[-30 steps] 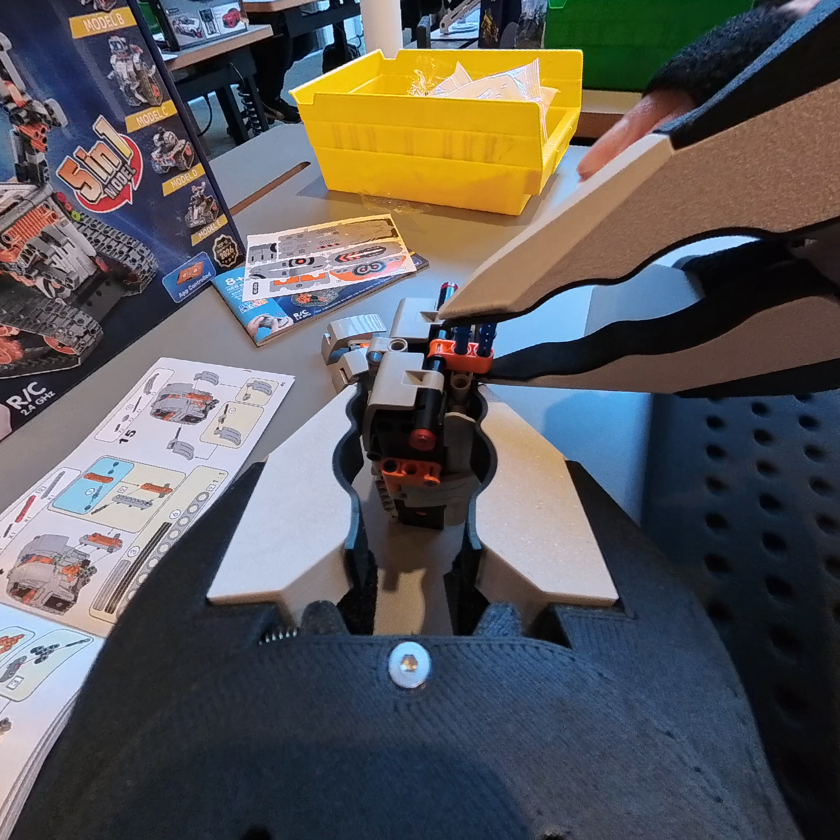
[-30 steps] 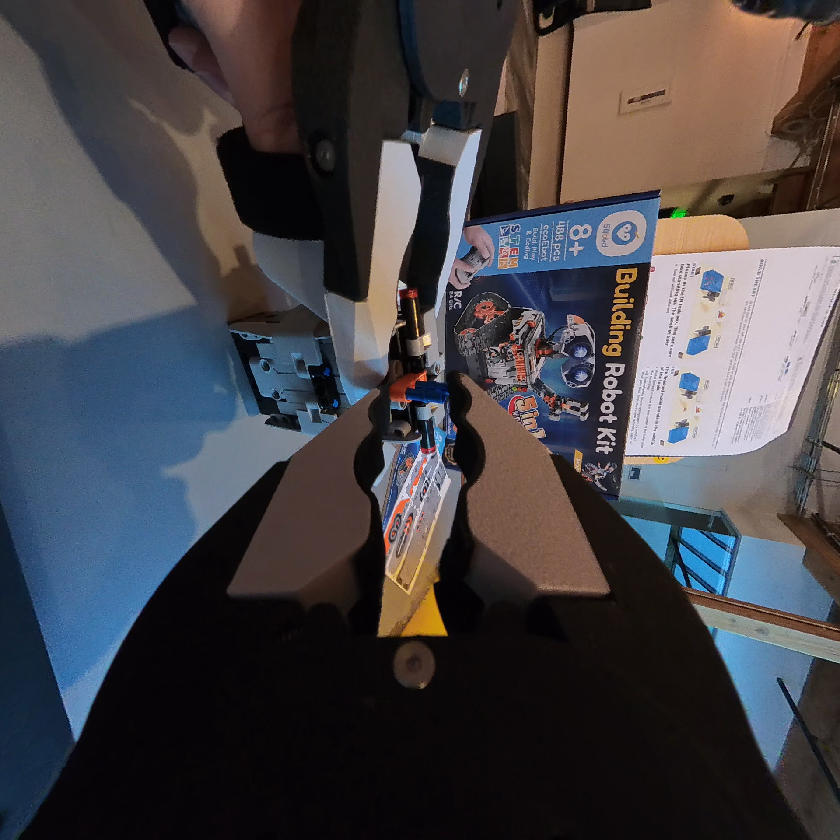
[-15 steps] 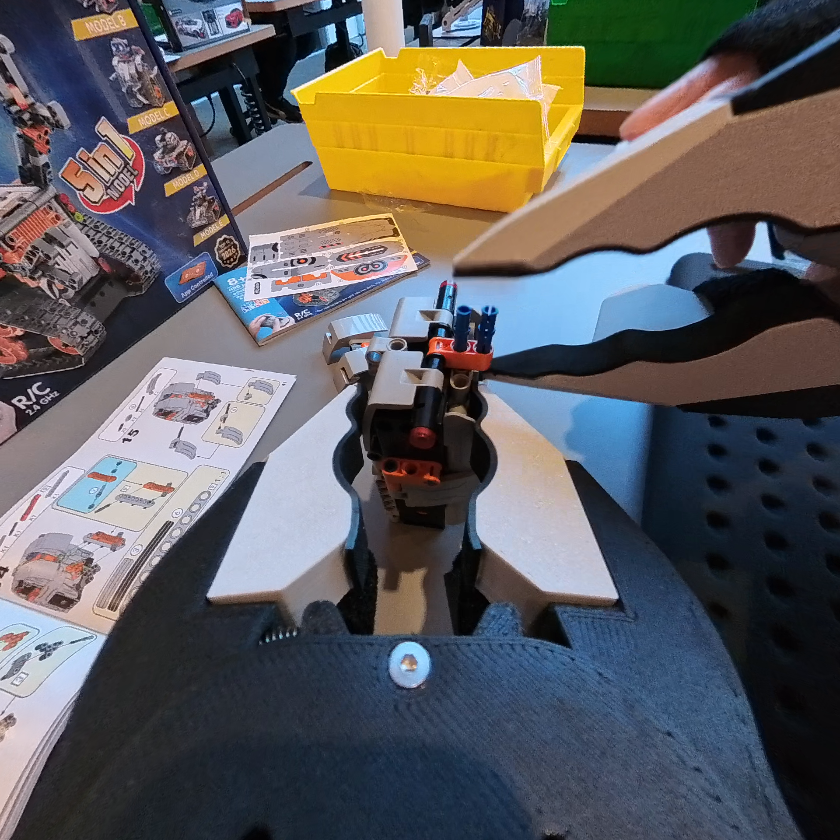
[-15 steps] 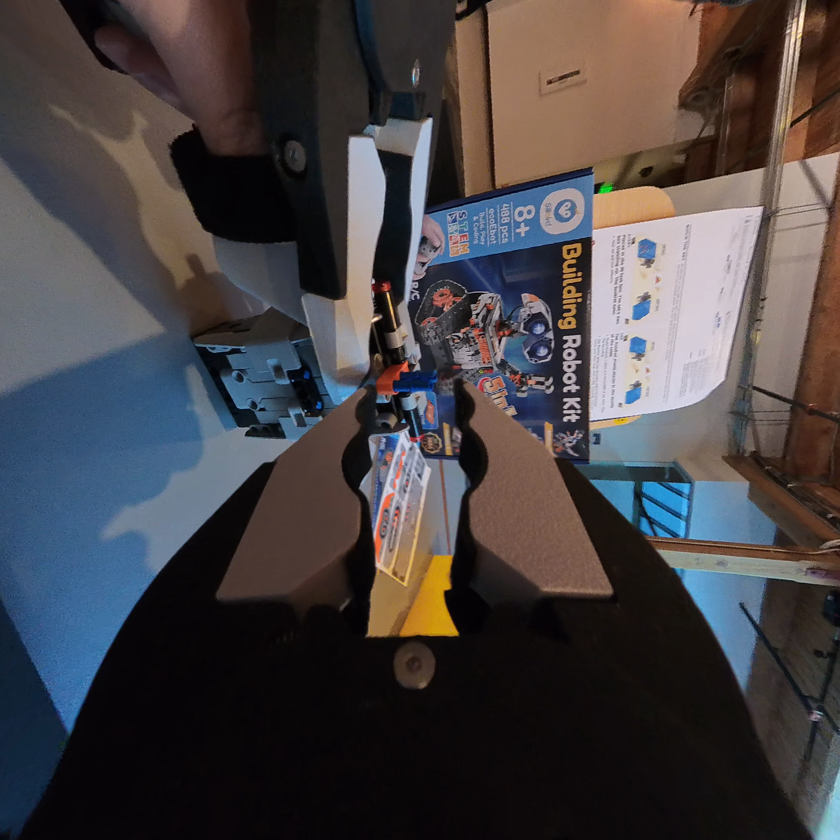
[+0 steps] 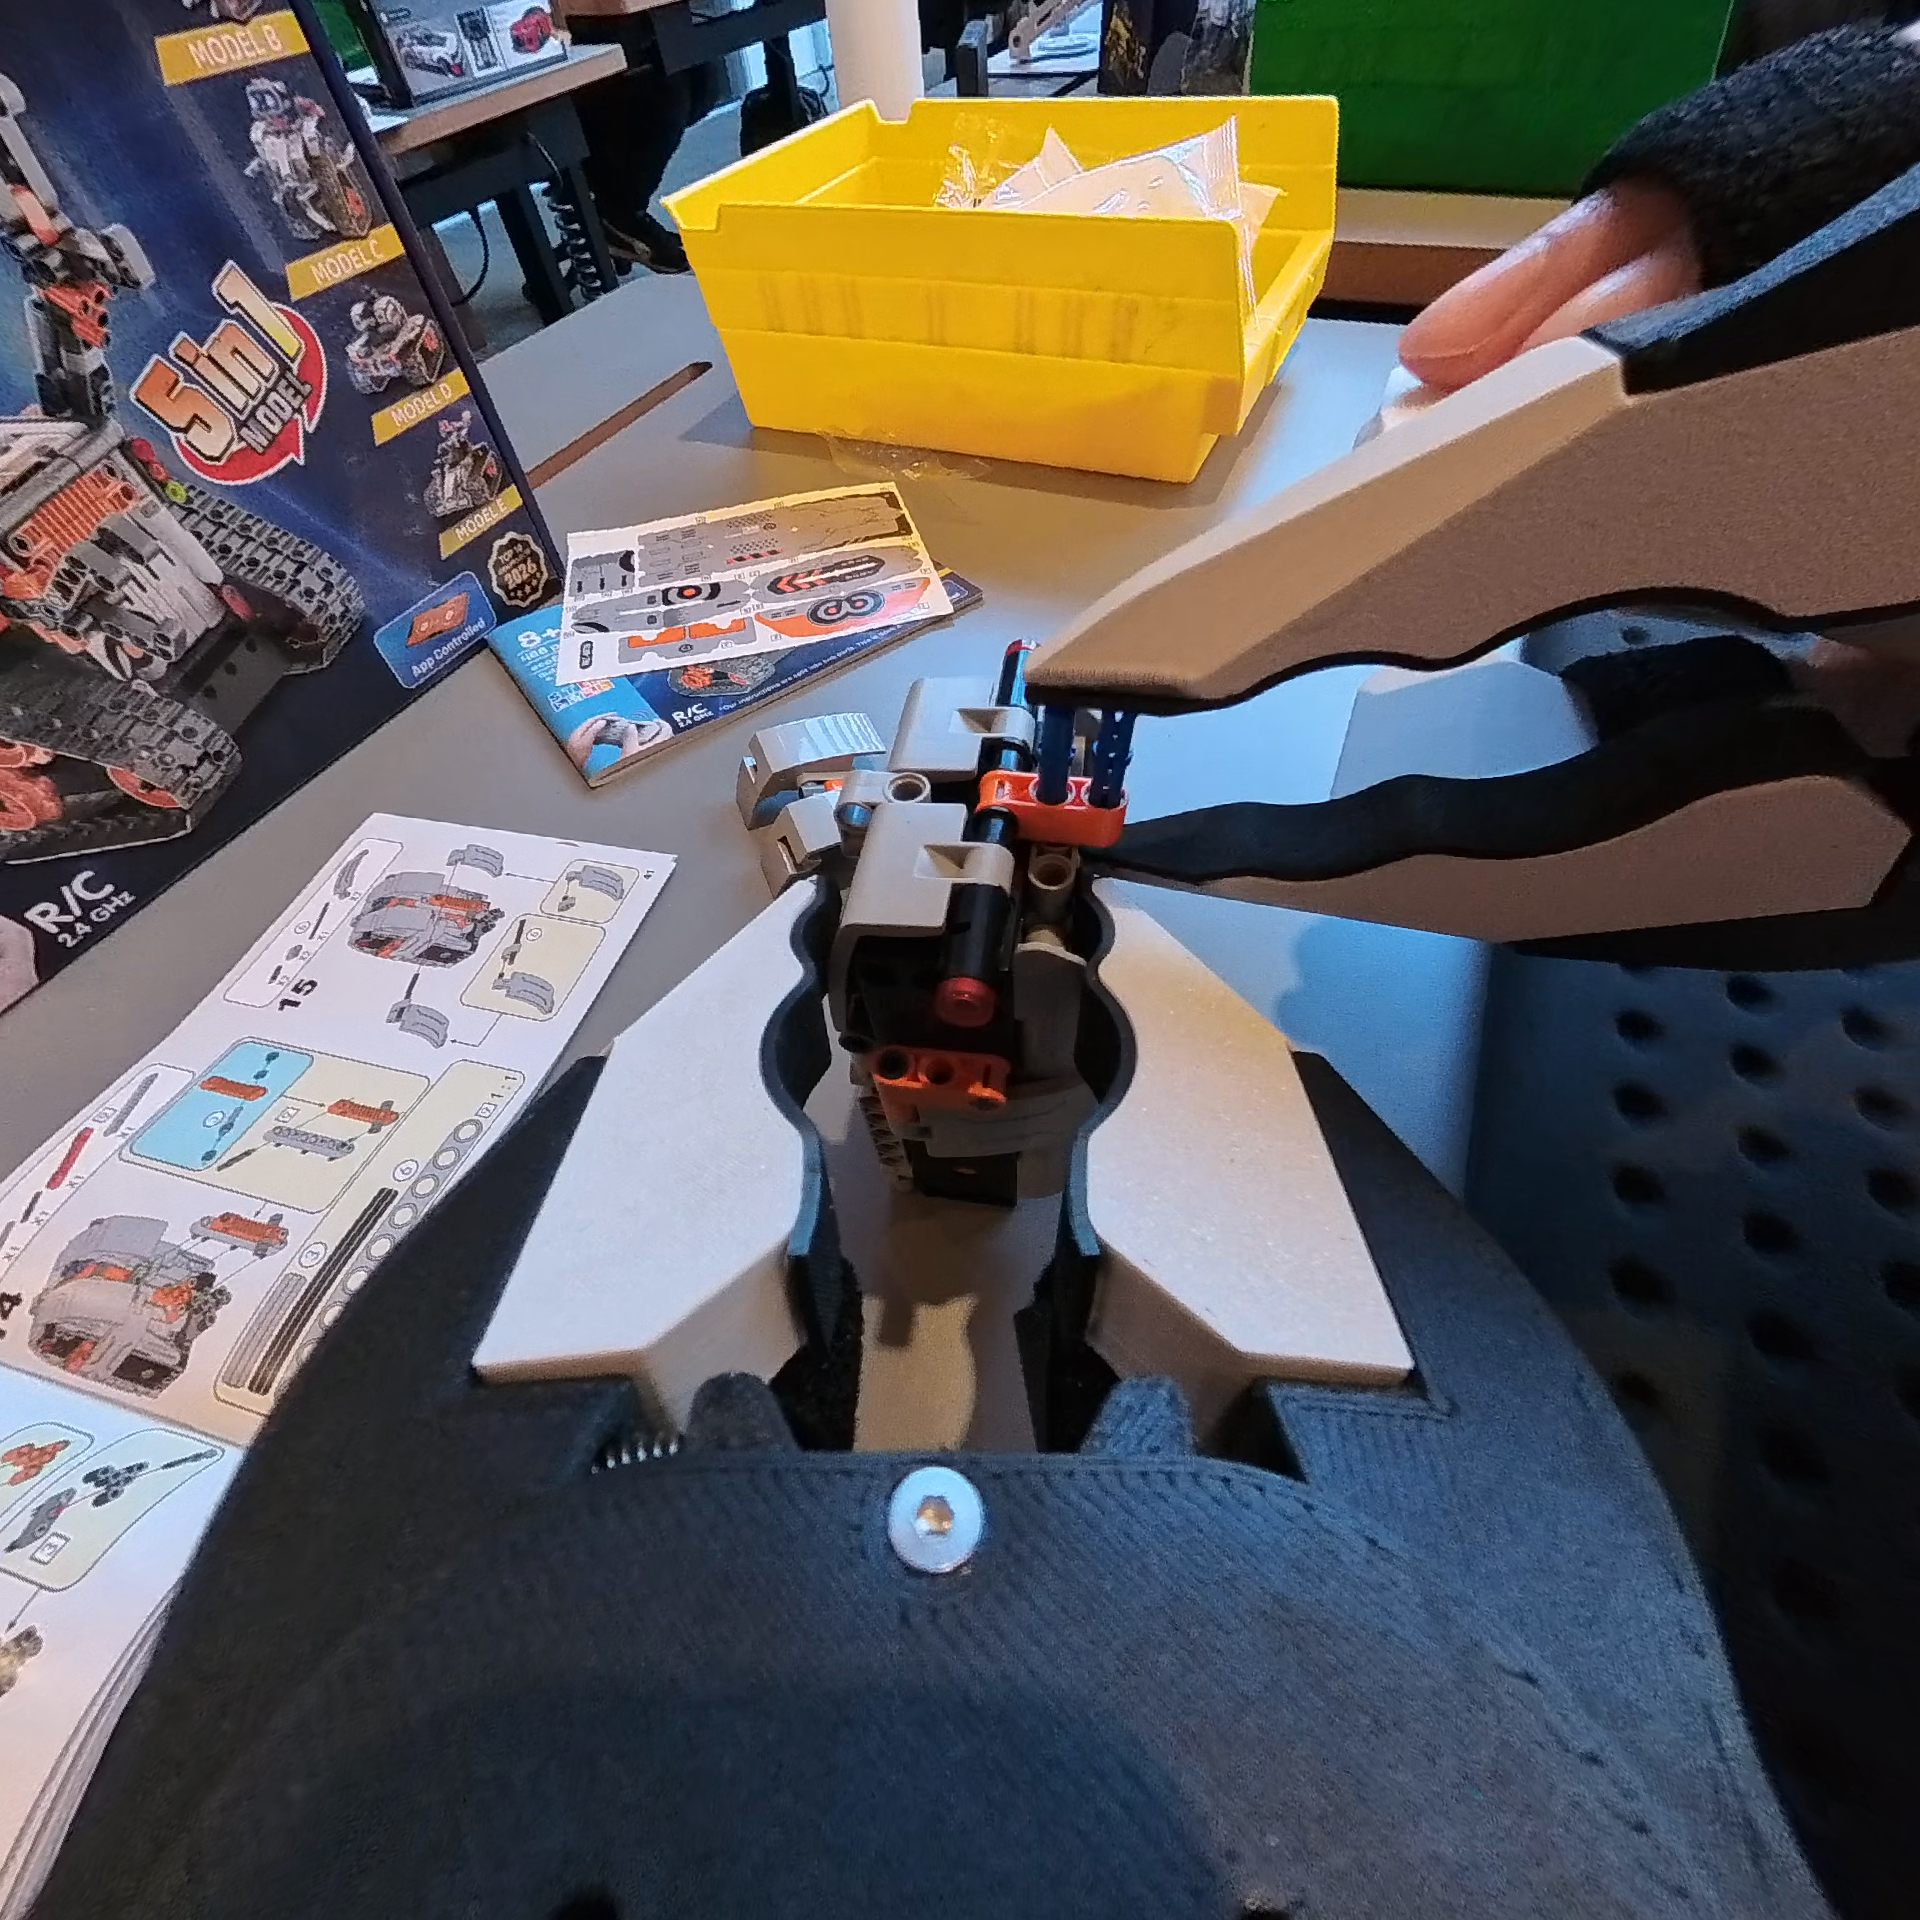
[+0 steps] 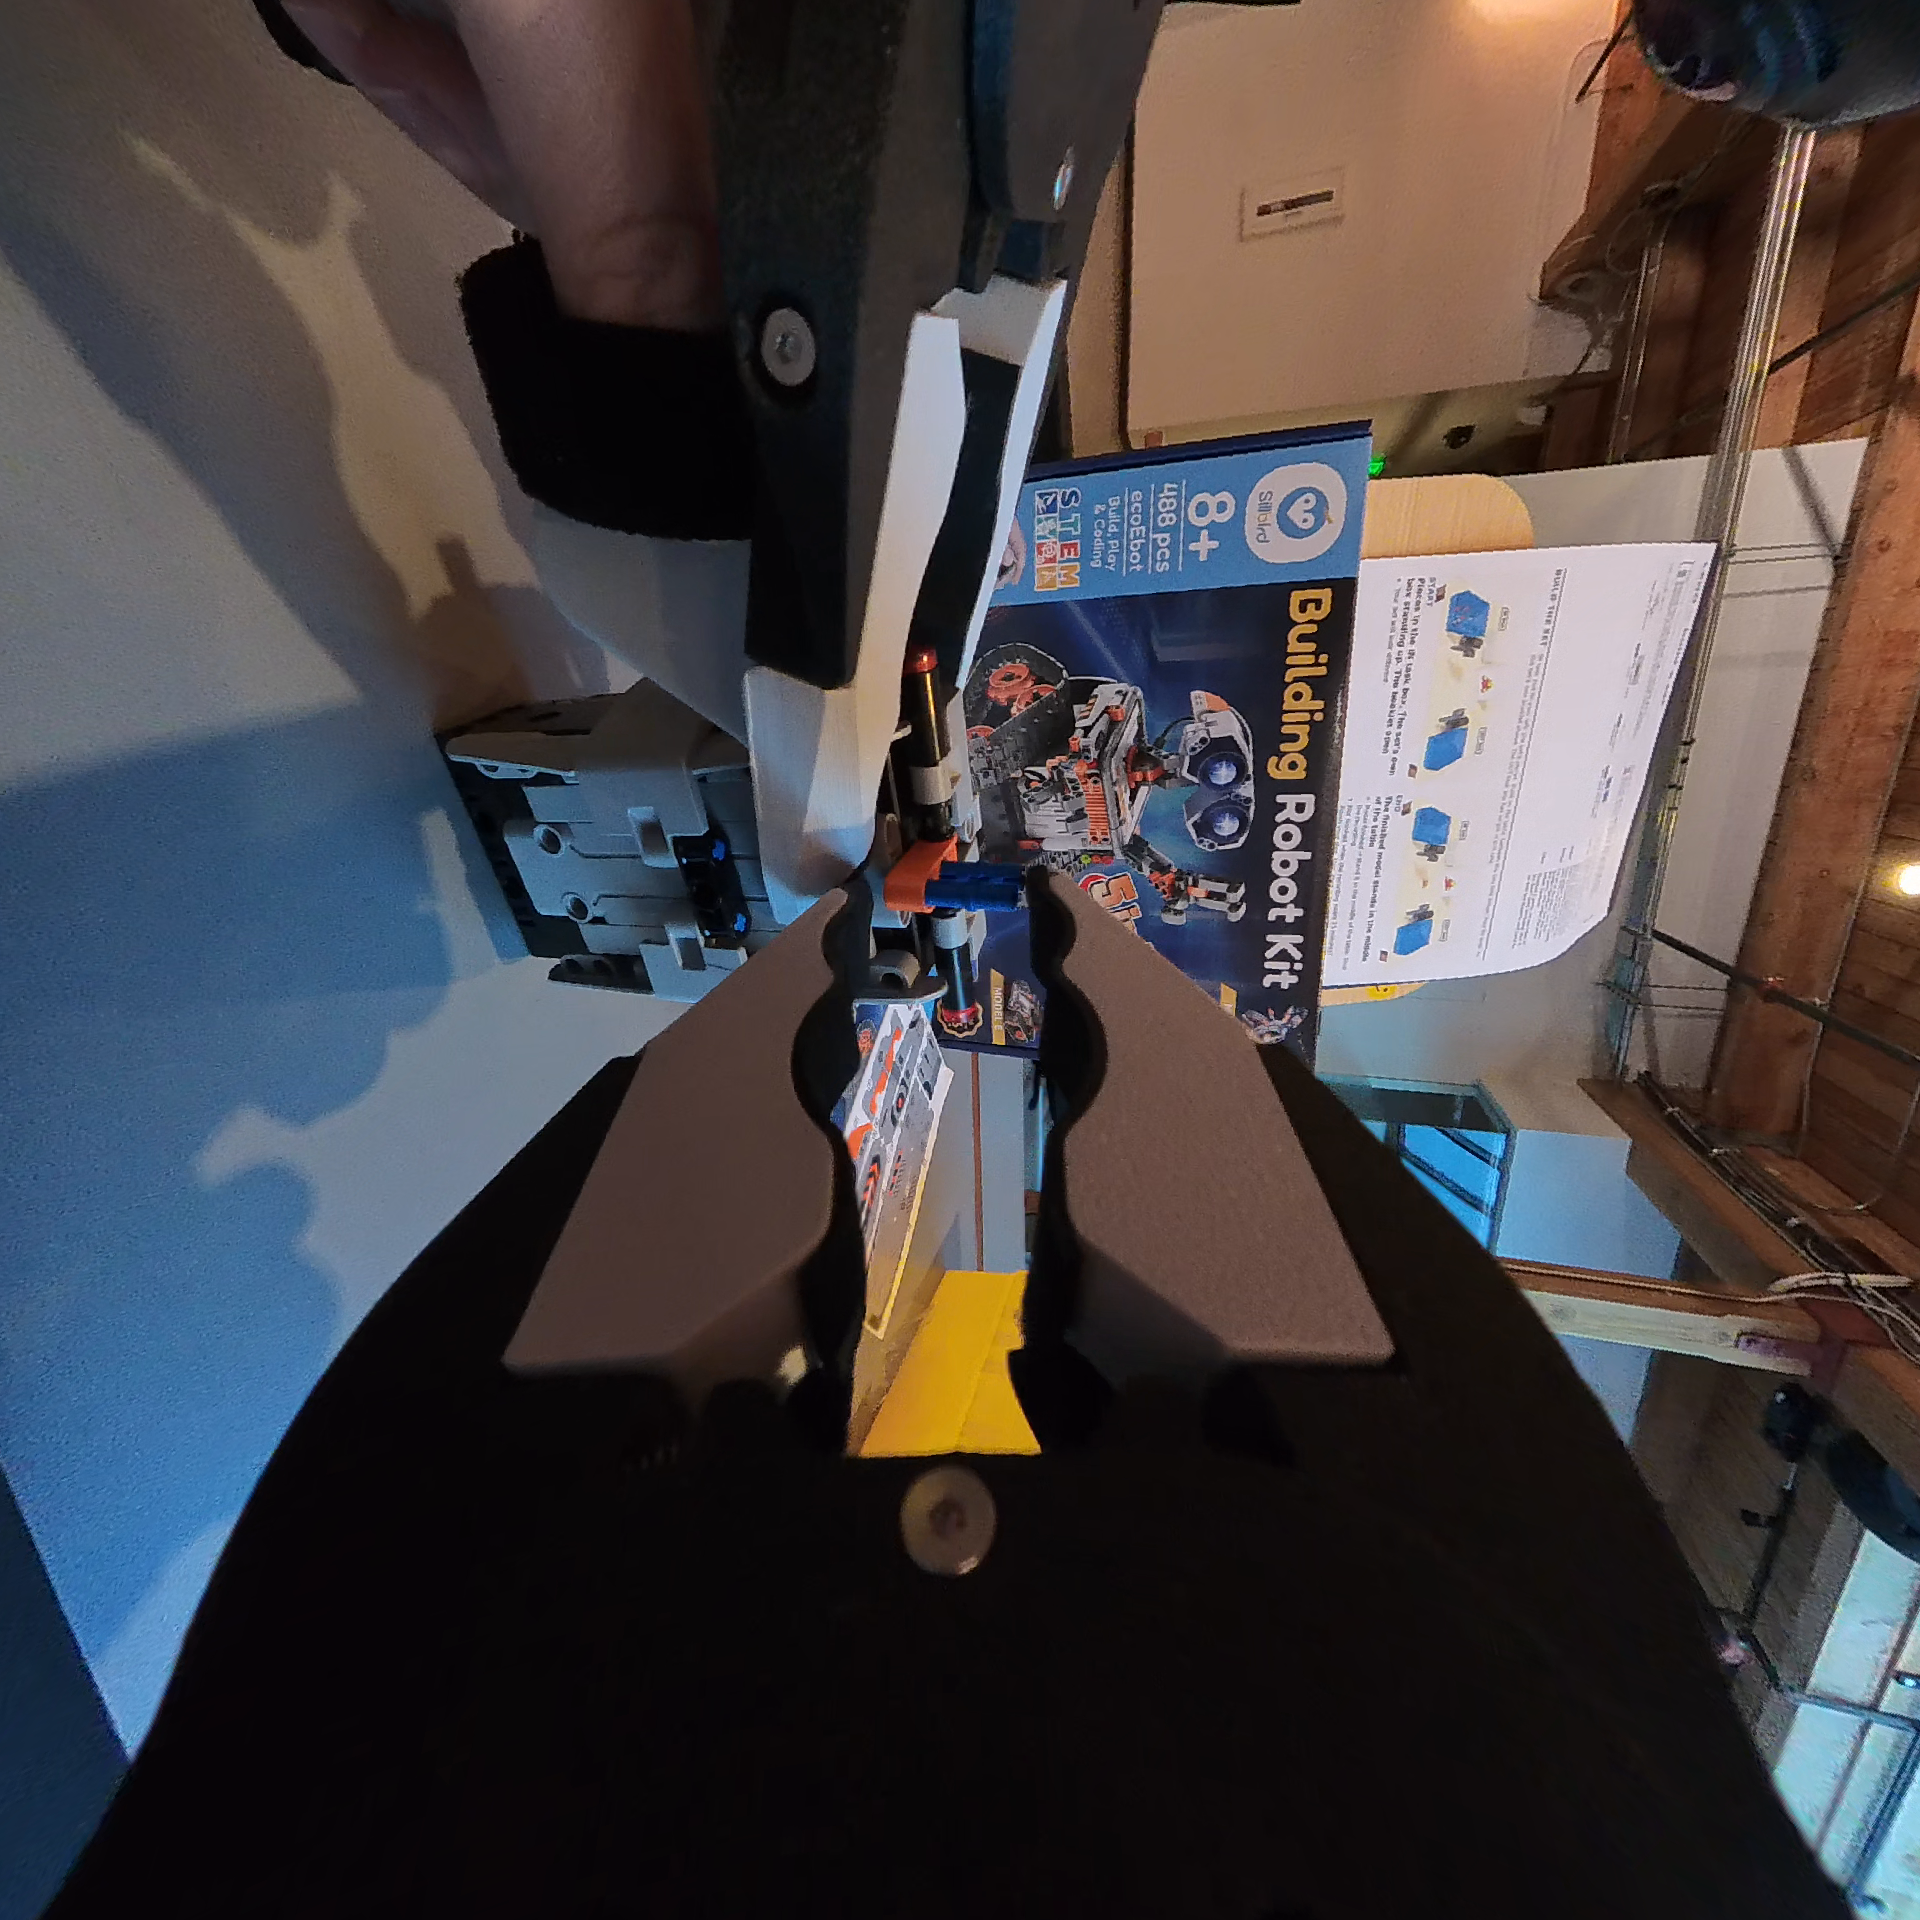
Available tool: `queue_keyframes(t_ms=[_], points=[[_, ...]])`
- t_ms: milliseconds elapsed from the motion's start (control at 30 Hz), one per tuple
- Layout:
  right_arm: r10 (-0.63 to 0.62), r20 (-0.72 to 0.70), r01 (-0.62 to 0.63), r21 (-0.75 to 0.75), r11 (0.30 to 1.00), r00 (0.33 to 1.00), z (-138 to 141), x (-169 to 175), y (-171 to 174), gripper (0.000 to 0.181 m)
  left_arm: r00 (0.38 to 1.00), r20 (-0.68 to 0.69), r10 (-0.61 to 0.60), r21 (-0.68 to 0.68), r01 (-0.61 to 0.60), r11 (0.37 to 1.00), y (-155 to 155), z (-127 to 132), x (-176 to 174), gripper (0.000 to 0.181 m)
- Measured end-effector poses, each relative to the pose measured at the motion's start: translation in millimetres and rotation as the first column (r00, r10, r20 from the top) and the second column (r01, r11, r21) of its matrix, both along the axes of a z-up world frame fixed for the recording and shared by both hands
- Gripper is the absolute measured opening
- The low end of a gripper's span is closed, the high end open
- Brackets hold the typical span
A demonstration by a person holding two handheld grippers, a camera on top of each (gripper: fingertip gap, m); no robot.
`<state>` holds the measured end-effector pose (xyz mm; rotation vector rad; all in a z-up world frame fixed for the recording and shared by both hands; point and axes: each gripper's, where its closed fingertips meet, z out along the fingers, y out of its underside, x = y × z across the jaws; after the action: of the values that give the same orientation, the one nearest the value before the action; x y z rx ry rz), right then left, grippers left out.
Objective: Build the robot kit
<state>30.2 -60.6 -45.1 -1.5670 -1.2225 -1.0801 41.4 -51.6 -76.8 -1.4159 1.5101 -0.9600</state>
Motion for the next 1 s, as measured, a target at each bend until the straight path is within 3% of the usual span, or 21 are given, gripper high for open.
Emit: queue_keyframes(t_ms=[800, 1000], points=[[0.006, 0.021, -0.006, -0.032, 0.999, 1.0, -2.3, -1.4, -0.6, 0.025, 1.0, -0.02, 0.006, -0.01, -0.006, 1.0, 0.2, -0.5, -0.2, 0.044], [0.004, 0.084, 0.001, -0.07, 0.998, 0.996, -2.8, -0.7, -0.7, 0.025, 1.0, -0.025, 0.006, -0.011, -0.006, 1.0, 0.3, -0.6, 0.0, 0.044]])
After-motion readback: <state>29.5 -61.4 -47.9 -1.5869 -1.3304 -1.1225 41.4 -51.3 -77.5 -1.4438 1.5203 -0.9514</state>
